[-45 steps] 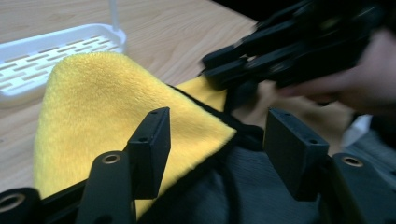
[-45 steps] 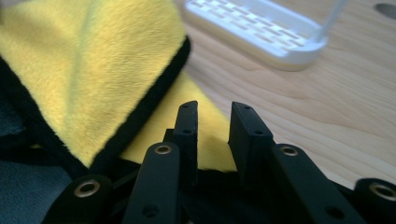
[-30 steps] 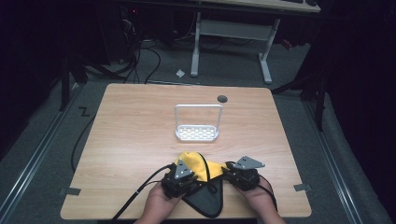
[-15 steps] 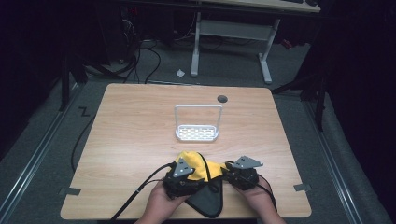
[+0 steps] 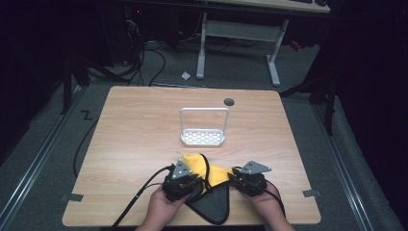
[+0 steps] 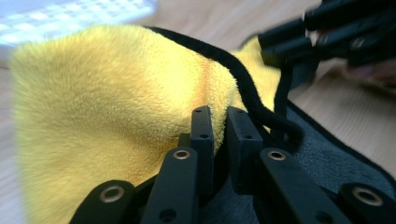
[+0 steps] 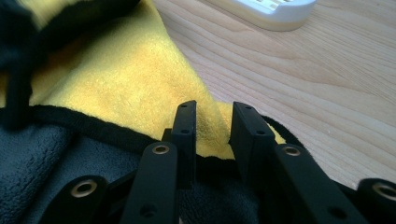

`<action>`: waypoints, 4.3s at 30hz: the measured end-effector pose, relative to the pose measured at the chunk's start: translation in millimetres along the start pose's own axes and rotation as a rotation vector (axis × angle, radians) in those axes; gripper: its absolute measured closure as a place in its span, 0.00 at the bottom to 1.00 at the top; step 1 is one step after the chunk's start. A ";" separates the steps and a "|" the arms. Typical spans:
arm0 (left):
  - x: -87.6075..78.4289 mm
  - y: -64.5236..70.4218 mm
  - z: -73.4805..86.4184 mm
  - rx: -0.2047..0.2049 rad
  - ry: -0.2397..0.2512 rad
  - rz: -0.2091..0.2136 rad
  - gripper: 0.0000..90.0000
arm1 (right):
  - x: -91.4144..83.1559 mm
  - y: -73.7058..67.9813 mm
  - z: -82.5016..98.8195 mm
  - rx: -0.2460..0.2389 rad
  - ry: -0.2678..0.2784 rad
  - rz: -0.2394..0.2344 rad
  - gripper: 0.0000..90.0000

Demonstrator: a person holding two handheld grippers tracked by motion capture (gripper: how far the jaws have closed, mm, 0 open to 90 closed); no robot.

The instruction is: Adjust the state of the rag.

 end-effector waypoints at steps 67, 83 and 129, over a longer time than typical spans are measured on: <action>-40.0 -9.0 61.1 0.050 -0.121 -0.124 0.93 | -13.6 -38.7 12.4 -0.166 -0.056 -0.086 1.00; -84.8 -40.0 46.6 -0.065 0.114 -0.185 0.94 | -12.1 30.5 27.2 -0.028 -0.097 0.035 1.00; -68.9 -15.8 49.5 -0.006 0.050 -0.120 0.64 | -13.5 60.0 36.2 0.023 -0.104 0.151 0.95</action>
Point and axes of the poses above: each handheld gripper's, and its own axes: x roughly forward along the jaws, z roughly out of its underside, y roughly to its right, the point moved 4 cm from there along x, roughly forward along the jaws, and after that the axes turned 13 degrees about z, right-handed, at the moved point
